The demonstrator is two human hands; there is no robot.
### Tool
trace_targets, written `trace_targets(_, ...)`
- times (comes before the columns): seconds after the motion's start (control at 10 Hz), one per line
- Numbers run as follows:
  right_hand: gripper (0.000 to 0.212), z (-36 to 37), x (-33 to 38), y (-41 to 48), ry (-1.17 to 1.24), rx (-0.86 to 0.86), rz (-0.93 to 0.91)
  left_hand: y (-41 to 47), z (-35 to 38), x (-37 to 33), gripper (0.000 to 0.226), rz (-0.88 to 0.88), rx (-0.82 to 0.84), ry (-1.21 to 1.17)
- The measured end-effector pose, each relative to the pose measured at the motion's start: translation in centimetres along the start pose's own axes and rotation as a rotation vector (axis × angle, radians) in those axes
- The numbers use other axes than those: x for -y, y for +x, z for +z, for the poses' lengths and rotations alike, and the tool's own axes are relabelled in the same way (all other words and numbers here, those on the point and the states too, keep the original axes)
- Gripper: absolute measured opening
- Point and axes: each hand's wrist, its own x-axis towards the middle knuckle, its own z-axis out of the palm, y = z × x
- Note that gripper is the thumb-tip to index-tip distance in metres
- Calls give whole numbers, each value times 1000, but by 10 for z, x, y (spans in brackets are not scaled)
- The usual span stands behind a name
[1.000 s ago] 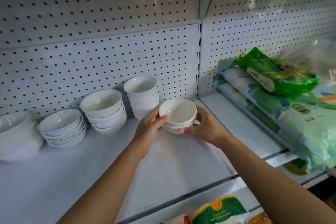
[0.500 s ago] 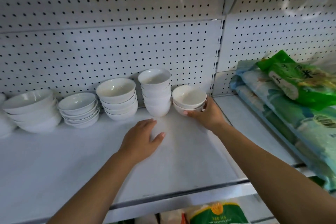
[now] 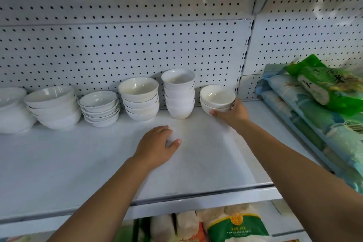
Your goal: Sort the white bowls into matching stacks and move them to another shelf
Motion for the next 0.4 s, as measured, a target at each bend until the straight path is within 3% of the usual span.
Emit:
trace_targets(0.1, 64, -2, 3, -10, -25, 29, 12, -13, -10, 13, 64, 27, 71, -8)
trace_targets(0.3, 99, 14, 8, -55, -259, 82, 51, -50, -41, 42, 70, 53, 131, -18)
trace_targets(0.4, 98, 22, 19, -93, -323, 95, 22, -72, -60, 57, 73, 51, 114, -32)
